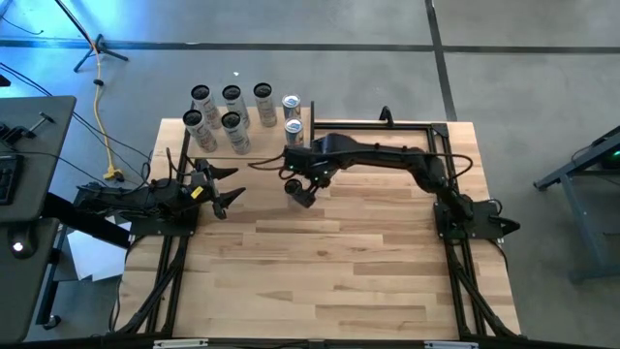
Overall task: Place canned beverage on shelf
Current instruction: Put the white yellow soda can on the shelf aligned with the other white yellow soda can
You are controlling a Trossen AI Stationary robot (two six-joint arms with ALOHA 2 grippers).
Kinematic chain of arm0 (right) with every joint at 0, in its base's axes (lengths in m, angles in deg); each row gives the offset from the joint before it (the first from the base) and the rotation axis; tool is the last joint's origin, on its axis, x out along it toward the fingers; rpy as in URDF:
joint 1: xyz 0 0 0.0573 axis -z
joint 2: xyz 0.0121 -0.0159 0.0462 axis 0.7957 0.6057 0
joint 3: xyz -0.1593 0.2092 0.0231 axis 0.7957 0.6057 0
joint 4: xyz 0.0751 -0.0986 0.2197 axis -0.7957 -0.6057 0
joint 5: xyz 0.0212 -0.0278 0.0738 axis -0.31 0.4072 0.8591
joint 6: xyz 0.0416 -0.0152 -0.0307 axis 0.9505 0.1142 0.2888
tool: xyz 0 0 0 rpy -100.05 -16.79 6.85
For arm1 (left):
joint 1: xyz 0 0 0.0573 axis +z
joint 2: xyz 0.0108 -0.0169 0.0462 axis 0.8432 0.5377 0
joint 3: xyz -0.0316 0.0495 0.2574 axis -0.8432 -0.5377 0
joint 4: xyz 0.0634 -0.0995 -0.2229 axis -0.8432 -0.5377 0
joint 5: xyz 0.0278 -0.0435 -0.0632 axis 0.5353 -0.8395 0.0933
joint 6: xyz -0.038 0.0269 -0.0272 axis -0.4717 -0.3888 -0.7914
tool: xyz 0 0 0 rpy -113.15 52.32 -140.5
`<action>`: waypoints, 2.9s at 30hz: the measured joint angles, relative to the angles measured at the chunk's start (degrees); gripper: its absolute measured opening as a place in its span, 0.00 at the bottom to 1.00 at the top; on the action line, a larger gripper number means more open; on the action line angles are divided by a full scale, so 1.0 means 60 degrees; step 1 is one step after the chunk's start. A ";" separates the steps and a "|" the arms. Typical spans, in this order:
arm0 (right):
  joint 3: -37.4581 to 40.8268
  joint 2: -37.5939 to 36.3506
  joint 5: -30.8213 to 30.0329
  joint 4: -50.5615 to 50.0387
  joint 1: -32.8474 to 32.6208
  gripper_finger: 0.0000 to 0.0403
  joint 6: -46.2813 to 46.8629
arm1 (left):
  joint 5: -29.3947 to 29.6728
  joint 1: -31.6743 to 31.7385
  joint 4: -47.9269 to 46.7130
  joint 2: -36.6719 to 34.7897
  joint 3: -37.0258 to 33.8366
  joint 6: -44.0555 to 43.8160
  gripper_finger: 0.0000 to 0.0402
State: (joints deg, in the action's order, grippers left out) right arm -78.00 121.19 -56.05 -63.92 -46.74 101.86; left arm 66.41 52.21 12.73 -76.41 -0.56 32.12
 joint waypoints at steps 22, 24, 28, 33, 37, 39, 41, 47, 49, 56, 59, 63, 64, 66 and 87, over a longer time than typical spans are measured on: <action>0.9179 -0.6351 -0.0958 0.5504 -0.0313 0.99 0.0757 | 0.0004 -0.0001 0.0000 0.0000 0.0000 0.0000 0.72; 1.0419 -0.7367 -0.1252 0.6320 -0.0316 0.99 0.0762 | 0.0004 -0.0001 -0.0001 0.0000 0.0000 0.0000 0.72; 1.2814 -0.9467 -0.1623 0.7945 -0.0335 0.99 0.0713 | 0.0004 -0.0001 -0.0002 0.0000 0.0000 0.0000 0.72; 1.5676 -1.2072 -0.1872 1.0019 -0.0335 0.99 0.0466 | 0.0004 -0.0001 0.0001 0.0000 0.0000 0.0000 0.72; 1.7625 -1.3862 -0.1902 1.1896 -0.0328 0.99 0.0094 | 0.0004 -0.0001 0.0001 0.0000 0.0000 0.0000 0.72; 1.8309 -1.4582 -0.1915 1.2665 -0.0310 0.99 -0.0360 | 0.0004 -0.0001 -0.0002 0.0000 0.0000 -0.0002 0.72; 1.8817 -1.5205 -0.2014 1.3105 -0.0299 0.99 -0.0893 | 0.0004 0.0000 0.0001 0.0000 0.0000 0.0000 0.72; 1.9879 -1.6606 -0.2360 1.4290 -0.0299 0.99 -0.2472 | 0.0004 -0.0001 0.0001 0.0000 -0.0001 -0.0001 0.72; 2.0146 -1.6958 -0.2356 1.4572 -0.0299 0.99 -0.2855 | 0.0004 0.0000 0.0000 0.0000 0.0000 0.0000 0.72; 2.1158 -1.7889 -0.2349 1.4783 -0.0291 0.99 -0.2759 | 0.0004 0.0000 0.0000 0.0000 -0.0004 -0.0001 0.72; 2.1368 -1.7928 -0.2326 1.4775 -0.0291 0.99 -0.2741 | 0.0004 -0.0001 0.0000 0.0000 -0.0004 -0.0001 0.72; 2.1504 -1.7919 -0.2254 1.4371 -0.0291 0.99 -0.2671 | 0.0004 -0.0001 -0.0002 0.0000 -0.0002 0.0000 0.72; 2.1504 -1.7919 -0.2254 1.4232 -0.0291 0.99 -0.2690 | 0.0004 -0.0001 0.0001 0.0000 0.0000 0.0000 0.72; 2.1504 -1.7919 -0.2254 1.3958 -0.0291 0.99 -0.2727 | 0.0004 -0.0001 0.0000 0.0000 -0.0004 0.0000 0.72; 2.1504 -1.7915 -0.2189 1.3689 -0.0291 0.99 -0.2712 | 0.0005 -0.0001 0.0028 0.0000 -0.0004 0.0140 0.72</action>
State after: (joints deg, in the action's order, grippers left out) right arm 51.02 13.70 -69.18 18.22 -48.49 85.59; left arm 66.44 52.20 12.90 -76.41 -0.58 32.96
